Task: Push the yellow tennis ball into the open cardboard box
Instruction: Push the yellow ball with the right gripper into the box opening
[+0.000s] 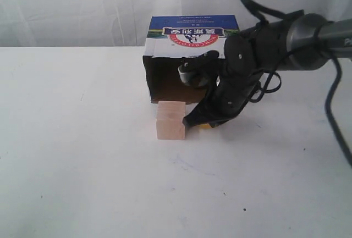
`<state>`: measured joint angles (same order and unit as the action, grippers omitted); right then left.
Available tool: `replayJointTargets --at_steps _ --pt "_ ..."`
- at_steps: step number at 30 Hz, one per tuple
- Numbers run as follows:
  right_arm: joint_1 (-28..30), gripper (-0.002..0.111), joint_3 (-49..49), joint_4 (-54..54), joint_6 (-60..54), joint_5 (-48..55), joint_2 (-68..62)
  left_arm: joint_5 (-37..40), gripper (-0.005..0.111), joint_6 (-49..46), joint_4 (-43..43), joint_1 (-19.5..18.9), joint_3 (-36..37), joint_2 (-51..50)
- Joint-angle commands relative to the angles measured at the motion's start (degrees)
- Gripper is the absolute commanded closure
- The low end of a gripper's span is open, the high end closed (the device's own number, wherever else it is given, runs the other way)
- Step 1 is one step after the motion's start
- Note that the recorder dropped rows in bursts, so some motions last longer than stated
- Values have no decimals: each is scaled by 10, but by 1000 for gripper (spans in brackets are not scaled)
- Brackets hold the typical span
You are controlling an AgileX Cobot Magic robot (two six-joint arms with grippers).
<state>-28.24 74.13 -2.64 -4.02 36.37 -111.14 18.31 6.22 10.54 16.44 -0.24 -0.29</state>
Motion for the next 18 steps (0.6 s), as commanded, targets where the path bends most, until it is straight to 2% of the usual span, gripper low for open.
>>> replayJointTargets --at_steps 1,4,7,10,18 --pt "23 108 27 -25 -9 -101 -66 8 107 -1 2 3 2 3" --pt "37 108 112 -25 -9 -39 -71 8 107 -1 2 3 2 3" --pt "30 108 131 -34 -5 -1 -25 8 107 -1 2 3 2 3" --pt "20 108 86 -34 0 6 28 8 107 -1 2 3 2 3" --pt "5 108 -35 -20 19 -27 66 8 107 -1 2 3 2 3"
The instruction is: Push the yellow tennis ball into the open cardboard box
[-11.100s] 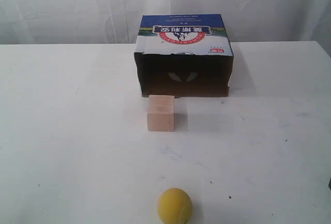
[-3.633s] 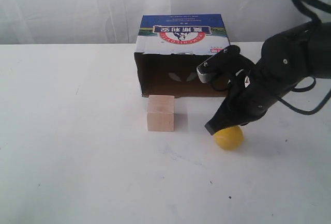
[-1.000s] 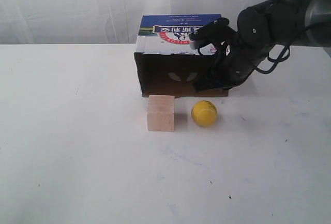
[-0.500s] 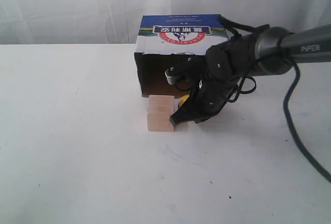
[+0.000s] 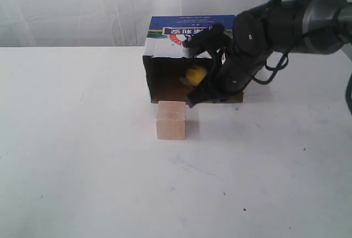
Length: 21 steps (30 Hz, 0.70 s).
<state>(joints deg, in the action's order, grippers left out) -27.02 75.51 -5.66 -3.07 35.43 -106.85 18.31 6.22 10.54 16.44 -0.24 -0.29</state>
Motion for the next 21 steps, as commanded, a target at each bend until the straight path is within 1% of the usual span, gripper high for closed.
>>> replayJointTargets --at_steps 1,4,6,8,13,15,18,21 --pt "-10 108 -79 11 23 -36 41 8 107 -1 2 3 2 3" --pt "-13 108 -133 11 63 -53 83 8 107 -1 2 3 2 3" --pt "-13 108 -169 11 69 -63 121 8 107 -1 2 3 2 3" --pt "-13 108 -203 13 69 -96 148 8 107 -1 2 3 2 3" --pt "-13 108 -311 50 69 -289 199 8 107 -1 2 3 2 3" --pt "-13 108 -343 57 69 -348 217 8 107 -1 2 3 2 3" --pt "-13 108 -377 57 69 -389 239 8 107 -1 2 3 2 3" --pt "-13 108 -391 57 69 -399 249 8 107 -1 2 3 2 3"
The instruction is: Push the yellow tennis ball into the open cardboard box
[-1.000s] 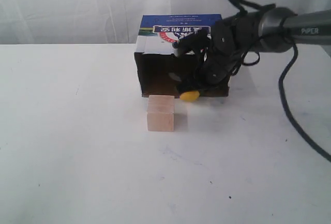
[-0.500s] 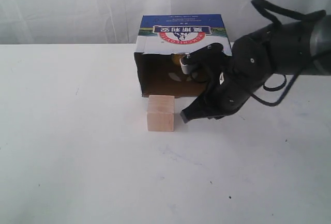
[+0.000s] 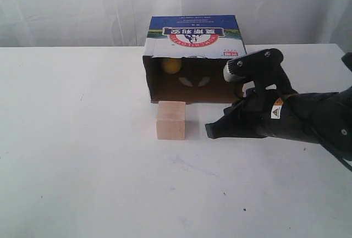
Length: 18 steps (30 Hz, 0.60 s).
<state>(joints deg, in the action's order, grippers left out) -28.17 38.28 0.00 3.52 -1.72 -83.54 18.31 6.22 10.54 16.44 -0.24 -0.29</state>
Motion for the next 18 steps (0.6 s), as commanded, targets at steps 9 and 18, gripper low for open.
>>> replayJointTargets --at_steps 9,18 --pt "-1 108 -65 0 3 -25 75 8 107 -1 2 3 2 3" --pt "2 108 -111 0 3 -20 166 8 107 -1 2 3 2 3"
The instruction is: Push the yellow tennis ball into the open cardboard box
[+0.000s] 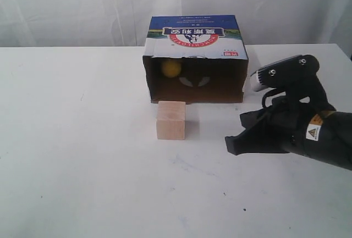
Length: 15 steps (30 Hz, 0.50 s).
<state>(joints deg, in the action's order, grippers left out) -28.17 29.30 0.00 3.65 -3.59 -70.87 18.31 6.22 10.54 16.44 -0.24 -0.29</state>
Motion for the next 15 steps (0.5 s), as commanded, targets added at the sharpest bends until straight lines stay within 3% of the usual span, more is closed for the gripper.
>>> replayJointTargets --at_steps 1,15 --pt "2 108 -28 0 1 -2 54 8 107 -1 2 3 2 3" --pt "4 108 -176 0 29 -3 297 8 107 -1 2 3 2 3"
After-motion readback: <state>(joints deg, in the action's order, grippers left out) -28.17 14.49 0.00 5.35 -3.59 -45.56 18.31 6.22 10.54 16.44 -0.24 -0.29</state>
